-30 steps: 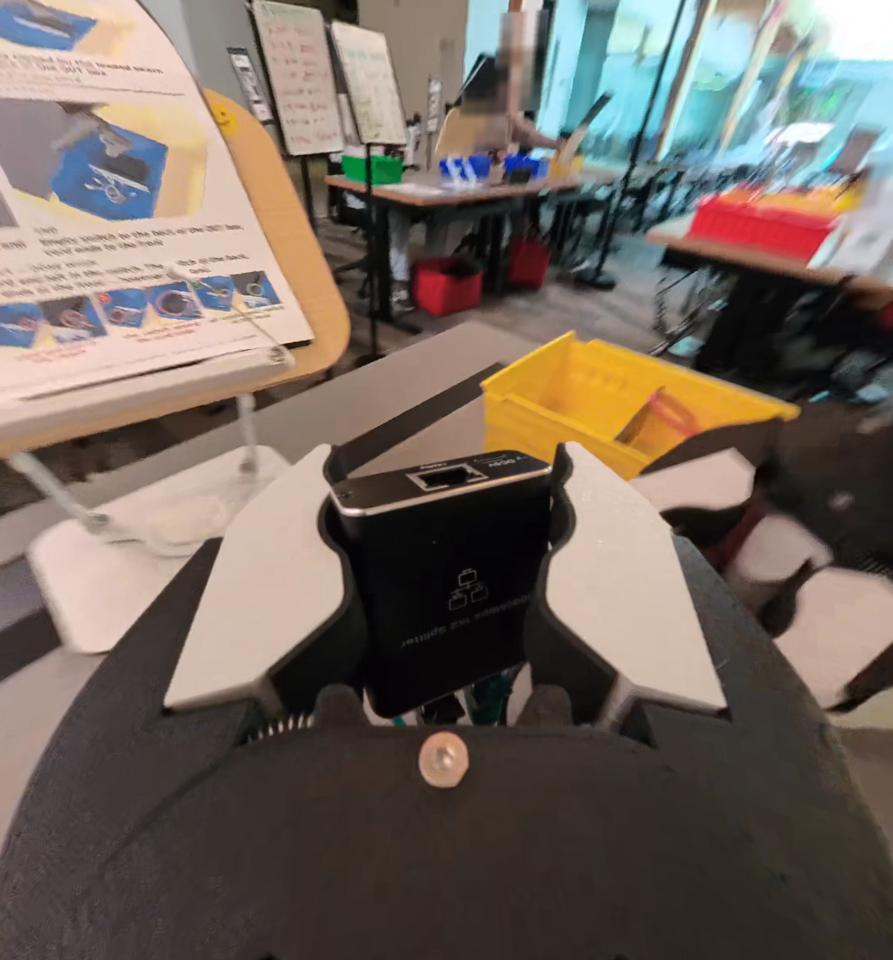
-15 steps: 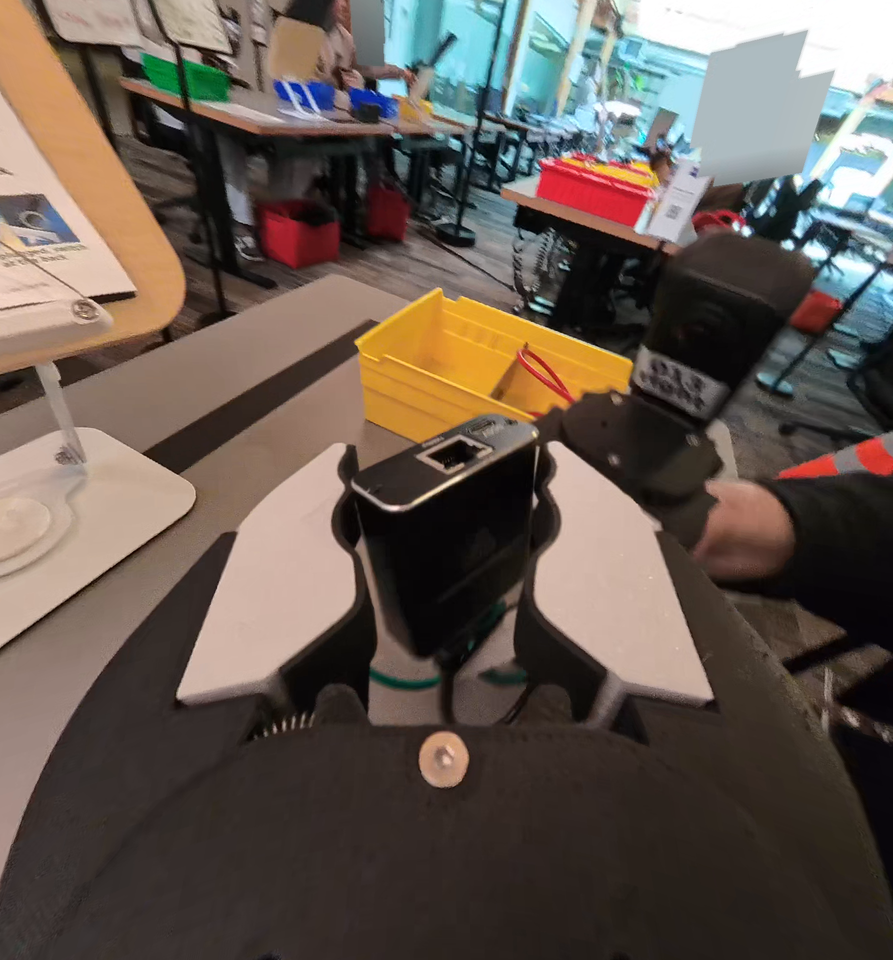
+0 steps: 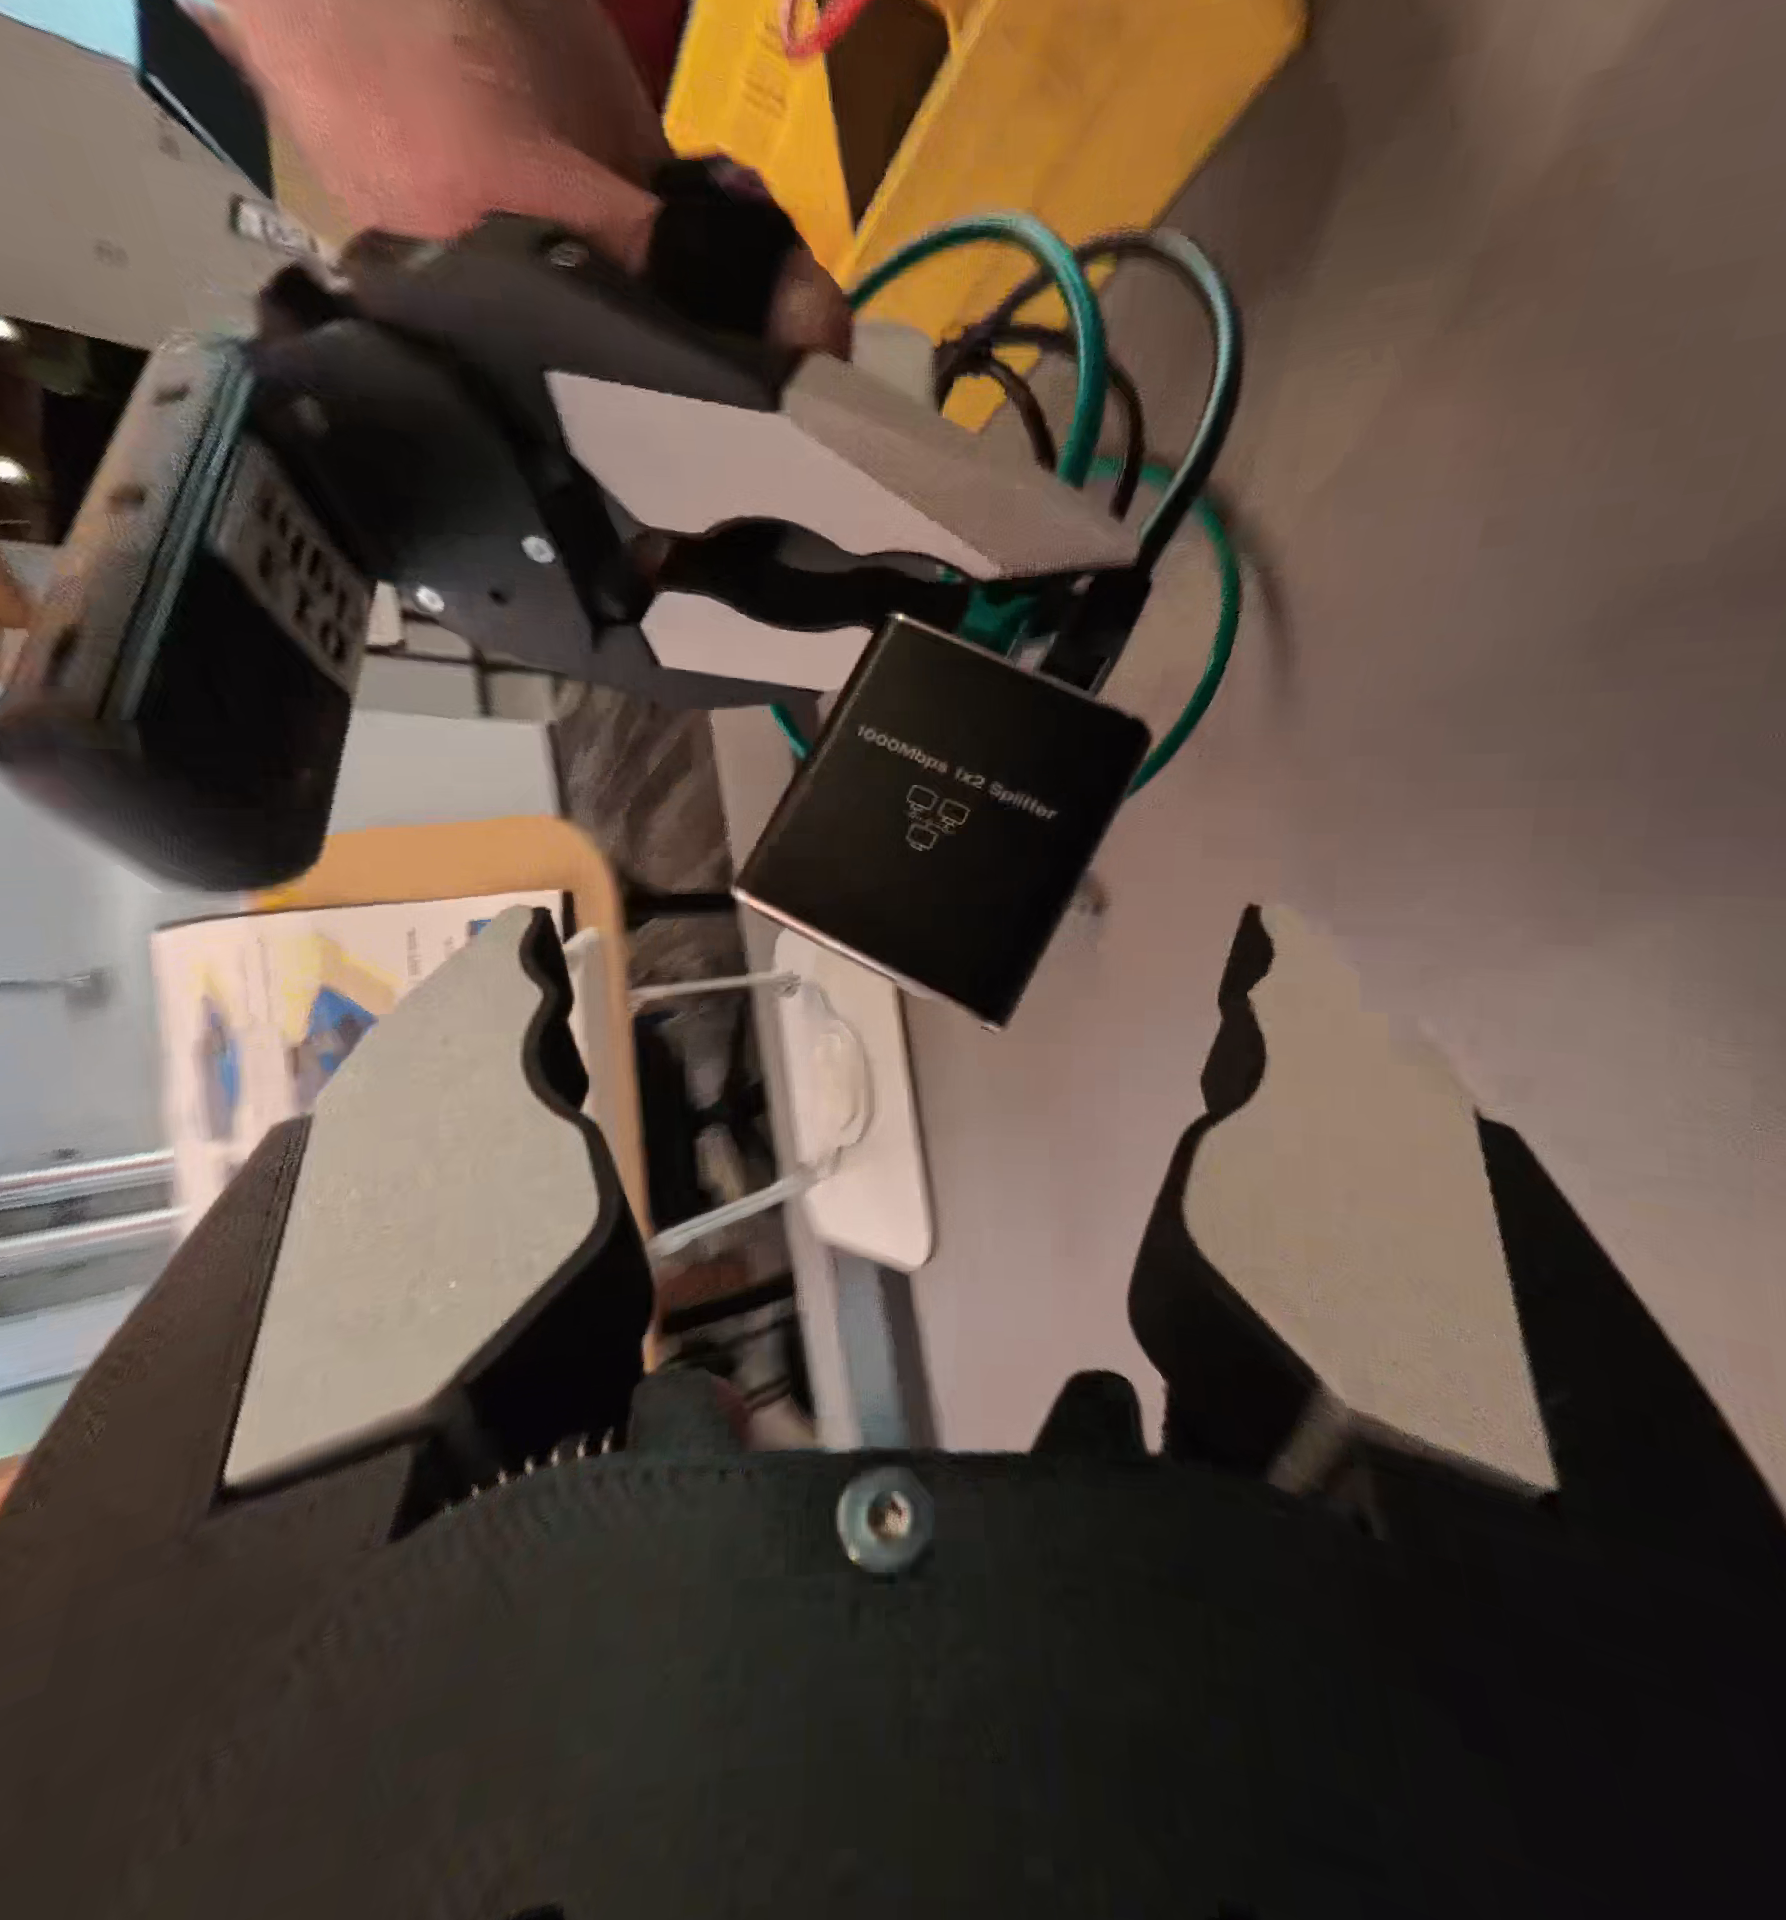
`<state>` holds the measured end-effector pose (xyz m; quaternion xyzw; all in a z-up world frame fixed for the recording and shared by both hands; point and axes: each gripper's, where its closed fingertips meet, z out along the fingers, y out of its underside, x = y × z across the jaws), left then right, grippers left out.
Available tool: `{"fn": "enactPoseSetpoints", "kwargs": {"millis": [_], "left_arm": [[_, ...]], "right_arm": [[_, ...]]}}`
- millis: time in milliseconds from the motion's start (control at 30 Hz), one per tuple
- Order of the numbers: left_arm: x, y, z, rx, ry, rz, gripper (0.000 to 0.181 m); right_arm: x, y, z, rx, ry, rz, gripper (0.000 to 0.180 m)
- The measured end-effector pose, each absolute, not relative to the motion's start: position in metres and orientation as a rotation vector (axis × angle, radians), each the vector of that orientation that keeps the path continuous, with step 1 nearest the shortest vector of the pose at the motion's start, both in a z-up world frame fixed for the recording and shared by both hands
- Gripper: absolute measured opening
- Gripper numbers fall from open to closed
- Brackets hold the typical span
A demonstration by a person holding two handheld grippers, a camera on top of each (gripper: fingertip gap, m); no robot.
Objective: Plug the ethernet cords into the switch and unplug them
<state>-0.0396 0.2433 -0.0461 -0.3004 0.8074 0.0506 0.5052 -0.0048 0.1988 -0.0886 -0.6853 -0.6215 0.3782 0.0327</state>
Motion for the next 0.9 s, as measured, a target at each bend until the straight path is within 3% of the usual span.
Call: {"fn": "enactPoseSetpoints", "kwargs": {"millis": [300, 367, 667, 733, 833, 900], "left_arm": [[-0.030, 0.256, -0.096, -0.625, 2.061, 0.512, 0.091], [-0.031, 0.262, -0.109, -0.656, 2.090, 0.553, 0.095], [-0.032, 0.269, -0.134, -0.758, 2.063, 0.625, 0.084], [-0.034, 0.271, -0.139, -0.796, 2.074, 0.587, 0.083], [-0.041, 0.279, -0.142, -0.937, 2.058, 0.488, 0.083], [-0.049, 0.287, -0.139, -1.058, 2.024, 0.401, 0.082]], "right_arm": [[-0.025, 0.194, -0.100, -2.200, -1.995, 1.191, 0.008], [-0.028, 0.194, -0.104, -2.230, -2.024, 1.155, 0.009], [-0.024, 0.198, -0.124, -2.392, -2.132, 1.010, 0.009], [-0.025, 0.201, -0.126, -2.377, -2.144, 0.963, 0.013], [-0.026, 0.225, -0.123, -2.338, -2.062, 0.756, 0.036], [-0.027, 0.248, -0.108, -2.215, -1.965, 0.570, 0.035]]}}
